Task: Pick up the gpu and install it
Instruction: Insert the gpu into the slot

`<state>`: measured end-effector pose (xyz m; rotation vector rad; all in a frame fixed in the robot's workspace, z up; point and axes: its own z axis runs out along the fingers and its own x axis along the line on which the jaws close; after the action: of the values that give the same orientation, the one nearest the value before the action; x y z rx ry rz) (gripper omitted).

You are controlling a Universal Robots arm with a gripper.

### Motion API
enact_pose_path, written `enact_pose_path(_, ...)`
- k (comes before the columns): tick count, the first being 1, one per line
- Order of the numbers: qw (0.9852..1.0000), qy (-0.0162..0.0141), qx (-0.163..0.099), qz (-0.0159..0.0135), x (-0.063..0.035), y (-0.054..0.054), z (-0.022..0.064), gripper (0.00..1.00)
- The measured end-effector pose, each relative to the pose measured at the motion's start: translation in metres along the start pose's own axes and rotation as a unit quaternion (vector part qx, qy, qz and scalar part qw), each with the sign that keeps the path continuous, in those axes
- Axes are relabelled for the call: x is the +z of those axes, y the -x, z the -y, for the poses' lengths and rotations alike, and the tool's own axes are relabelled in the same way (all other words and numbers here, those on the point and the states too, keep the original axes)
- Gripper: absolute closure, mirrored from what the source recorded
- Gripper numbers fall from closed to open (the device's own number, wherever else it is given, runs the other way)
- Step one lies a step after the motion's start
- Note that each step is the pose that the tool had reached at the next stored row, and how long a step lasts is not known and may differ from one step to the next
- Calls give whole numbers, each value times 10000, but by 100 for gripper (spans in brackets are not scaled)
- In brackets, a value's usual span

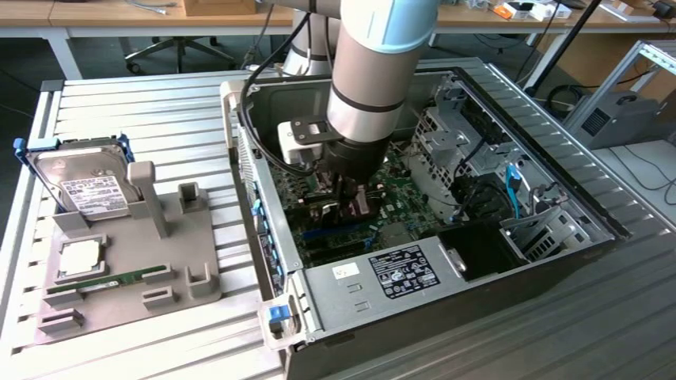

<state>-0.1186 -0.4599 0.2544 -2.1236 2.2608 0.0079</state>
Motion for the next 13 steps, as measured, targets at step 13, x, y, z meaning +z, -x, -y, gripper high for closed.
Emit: enact_pose_path(13,10000,1,0,-2,67,-3,-11,73)
